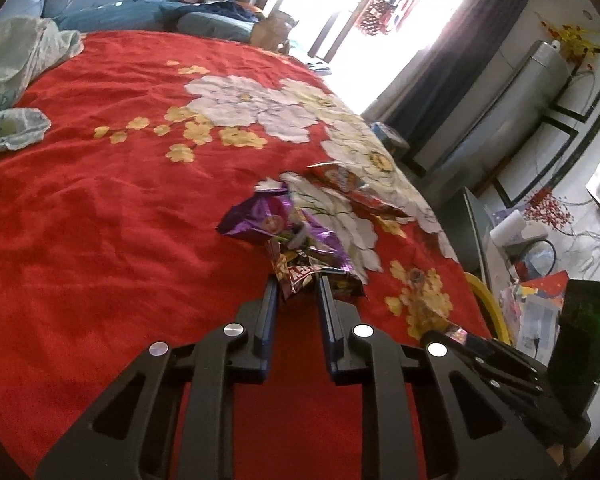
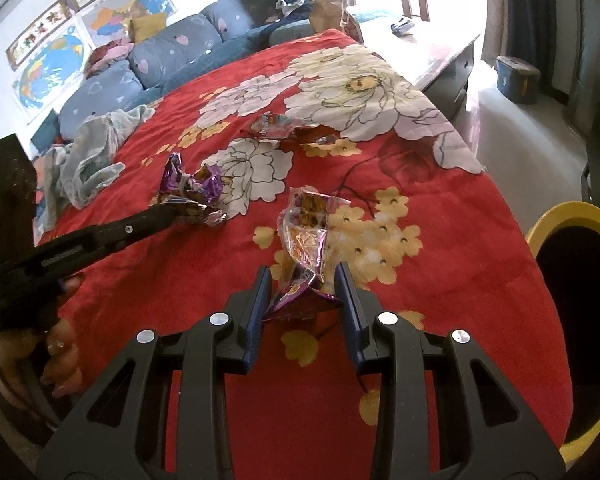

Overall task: Collect trash
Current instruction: 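Grasp a brown wrapper with the left tool while the right tool grasps a clear wrapper, then carry the brown and clear wrappers over the bin with both tools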

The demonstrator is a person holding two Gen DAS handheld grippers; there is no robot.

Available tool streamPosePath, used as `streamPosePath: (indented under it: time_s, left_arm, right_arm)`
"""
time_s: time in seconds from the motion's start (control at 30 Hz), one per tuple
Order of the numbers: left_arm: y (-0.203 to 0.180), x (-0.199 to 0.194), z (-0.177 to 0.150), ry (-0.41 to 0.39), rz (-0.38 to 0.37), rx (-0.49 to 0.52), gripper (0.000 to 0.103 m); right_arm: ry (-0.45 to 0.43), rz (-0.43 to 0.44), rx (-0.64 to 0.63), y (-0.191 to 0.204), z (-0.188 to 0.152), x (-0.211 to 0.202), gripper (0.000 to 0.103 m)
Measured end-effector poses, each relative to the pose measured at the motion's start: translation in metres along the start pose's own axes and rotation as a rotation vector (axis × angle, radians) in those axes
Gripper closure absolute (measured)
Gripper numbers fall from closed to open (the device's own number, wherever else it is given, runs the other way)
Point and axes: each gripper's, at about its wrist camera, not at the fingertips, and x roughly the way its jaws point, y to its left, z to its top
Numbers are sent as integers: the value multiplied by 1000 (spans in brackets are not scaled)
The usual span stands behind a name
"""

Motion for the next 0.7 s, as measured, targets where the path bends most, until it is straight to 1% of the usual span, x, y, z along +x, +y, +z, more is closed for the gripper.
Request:
streamPosePath:
  time_s: [0.33,0.7]
  left_arm:
    - [-30,-21,-1,-31,-47,74,85]
    - [-67,-30,-6,-38,-100,153,85]
  right_arm:
    - [-26,-12,18,-14,-4,-20,77]
    - [-85,-40,60,-38,1,-51,77]
